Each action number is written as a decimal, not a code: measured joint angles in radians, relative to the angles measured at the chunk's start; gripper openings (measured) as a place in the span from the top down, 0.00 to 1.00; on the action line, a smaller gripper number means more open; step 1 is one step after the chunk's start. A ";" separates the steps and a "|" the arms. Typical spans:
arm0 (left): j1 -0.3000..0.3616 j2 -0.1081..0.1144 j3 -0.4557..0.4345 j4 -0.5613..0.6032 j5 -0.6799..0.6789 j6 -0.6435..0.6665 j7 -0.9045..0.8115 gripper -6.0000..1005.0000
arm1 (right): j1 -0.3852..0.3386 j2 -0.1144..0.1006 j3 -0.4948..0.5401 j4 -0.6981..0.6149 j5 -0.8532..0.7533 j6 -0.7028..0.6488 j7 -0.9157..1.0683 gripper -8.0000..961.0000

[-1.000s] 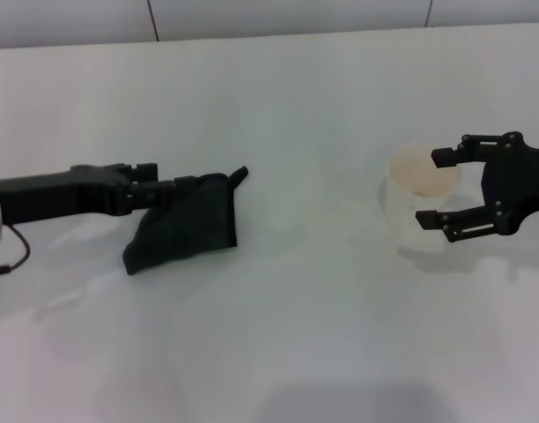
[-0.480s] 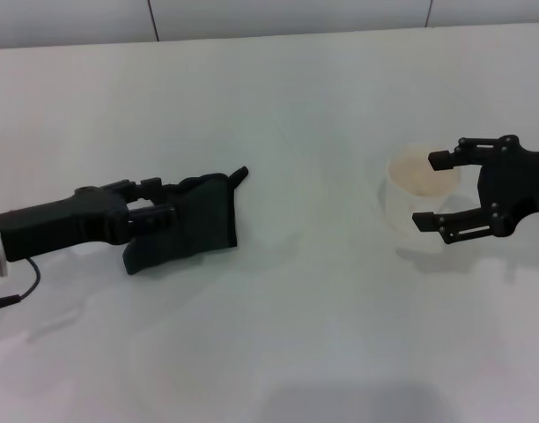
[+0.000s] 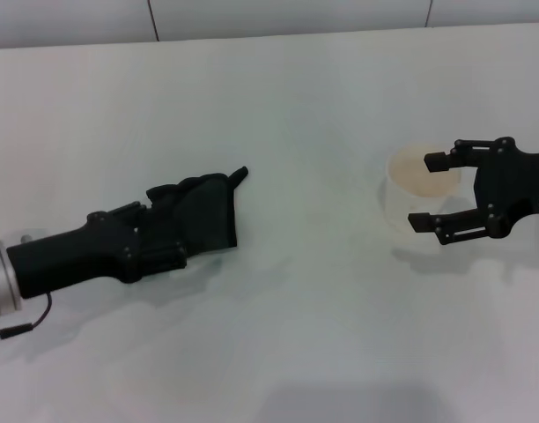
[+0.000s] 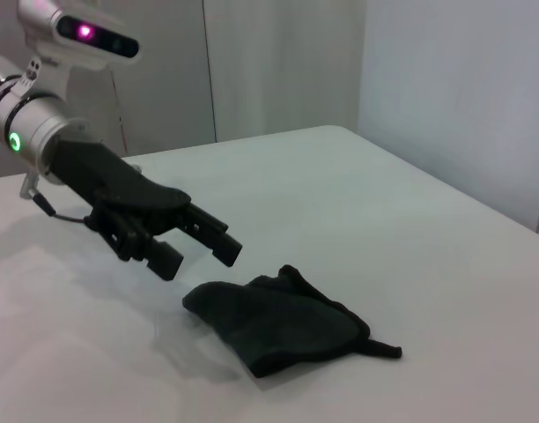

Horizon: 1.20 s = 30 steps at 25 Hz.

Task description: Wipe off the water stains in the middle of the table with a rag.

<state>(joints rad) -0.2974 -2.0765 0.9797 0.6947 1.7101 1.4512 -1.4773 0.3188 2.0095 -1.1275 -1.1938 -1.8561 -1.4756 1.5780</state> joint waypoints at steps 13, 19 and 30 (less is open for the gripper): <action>0.015 0.003 -0.135 -0.163 -0.111 0.045 0.262 0.13 | 0.003 0.001 -0.112 0.099 0.084 0.122 -0.026 0.09; 0.011 0.008 -0.136 -0.164 -0.101 0.033 0.267 0.13 | -0.006 0.001 -0.152 0.099 0.113 0.166 -0.032 0.09; 0.011 0.021 -0.135 -0.166 -0.081 0.020 0.286 0.13 | -0.020 0.000 -0.147 0.102 0.181 0.162 -0.116 0.09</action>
<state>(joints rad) -0.2868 -2.0560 0.8449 0.5292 1.6291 1.4713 -1.1916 0.2984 2.0095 -1.2746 -1.0921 -1.6752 -1.3138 1.4618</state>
